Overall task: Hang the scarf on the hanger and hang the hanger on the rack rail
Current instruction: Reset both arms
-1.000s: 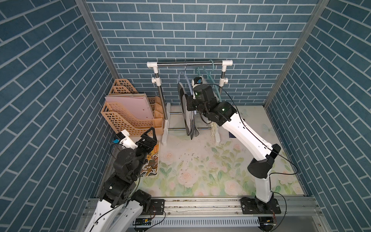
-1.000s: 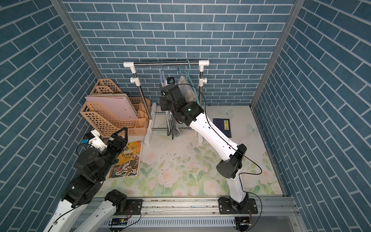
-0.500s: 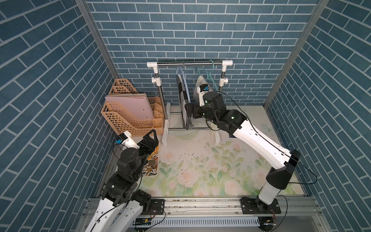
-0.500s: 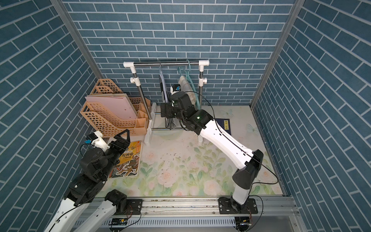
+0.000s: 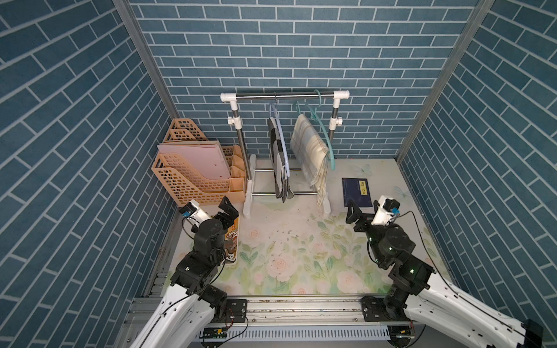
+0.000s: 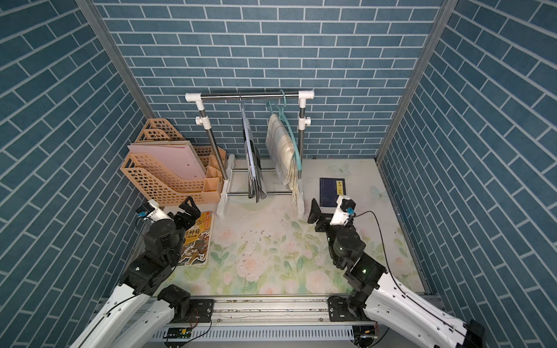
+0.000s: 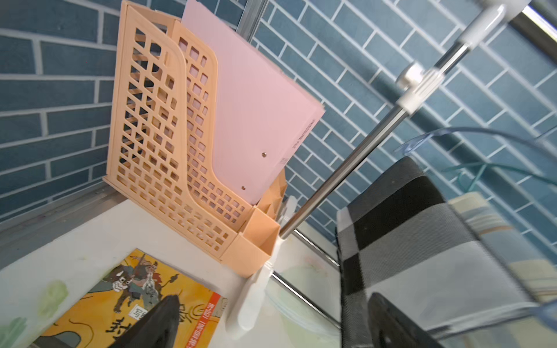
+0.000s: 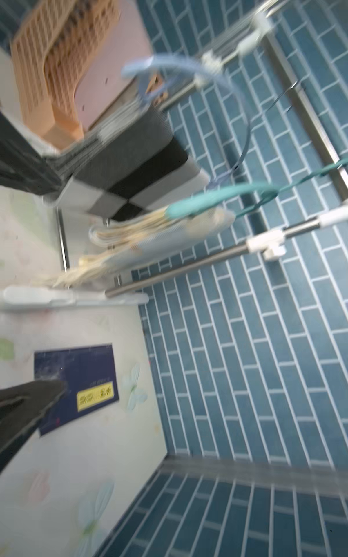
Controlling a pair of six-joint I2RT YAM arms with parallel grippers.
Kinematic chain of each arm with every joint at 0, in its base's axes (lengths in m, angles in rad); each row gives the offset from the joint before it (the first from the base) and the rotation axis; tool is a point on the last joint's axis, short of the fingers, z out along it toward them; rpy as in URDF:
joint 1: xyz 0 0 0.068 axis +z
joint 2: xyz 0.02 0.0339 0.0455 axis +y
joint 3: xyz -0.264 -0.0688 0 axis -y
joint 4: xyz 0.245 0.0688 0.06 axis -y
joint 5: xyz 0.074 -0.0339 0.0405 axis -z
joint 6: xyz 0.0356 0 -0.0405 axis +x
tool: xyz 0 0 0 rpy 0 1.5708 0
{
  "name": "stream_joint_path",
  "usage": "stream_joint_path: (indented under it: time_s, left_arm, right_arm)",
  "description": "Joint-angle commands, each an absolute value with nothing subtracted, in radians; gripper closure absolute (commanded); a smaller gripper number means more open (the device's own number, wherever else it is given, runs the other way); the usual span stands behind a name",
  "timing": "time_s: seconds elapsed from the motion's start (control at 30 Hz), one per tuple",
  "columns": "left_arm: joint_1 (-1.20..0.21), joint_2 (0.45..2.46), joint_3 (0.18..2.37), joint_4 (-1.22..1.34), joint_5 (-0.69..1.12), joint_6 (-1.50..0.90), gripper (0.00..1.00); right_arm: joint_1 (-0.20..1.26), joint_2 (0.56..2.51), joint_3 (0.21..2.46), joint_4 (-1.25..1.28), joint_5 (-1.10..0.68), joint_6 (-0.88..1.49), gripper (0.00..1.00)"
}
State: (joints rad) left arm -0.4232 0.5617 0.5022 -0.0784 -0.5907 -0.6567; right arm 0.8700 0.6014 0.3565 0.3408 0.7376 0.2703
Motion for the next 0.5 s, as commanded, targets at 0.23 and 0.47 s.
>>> stream_joint_path:
  time_s: [0.23,0.47]
  left_arm:
    - [-0.389,0.889,0.213,0.743,-0.594,-0.050,0.00]
    - [-0.300,1.183,0.188,0.961,-0.396,0.154,0.00]
  right_arm:
    - [0.569,0.834,0.183,0.893,0.634,-0.147,0.00]
    - [0.297,1.038,0.085,1.098,0.397,-0.199,0.00]
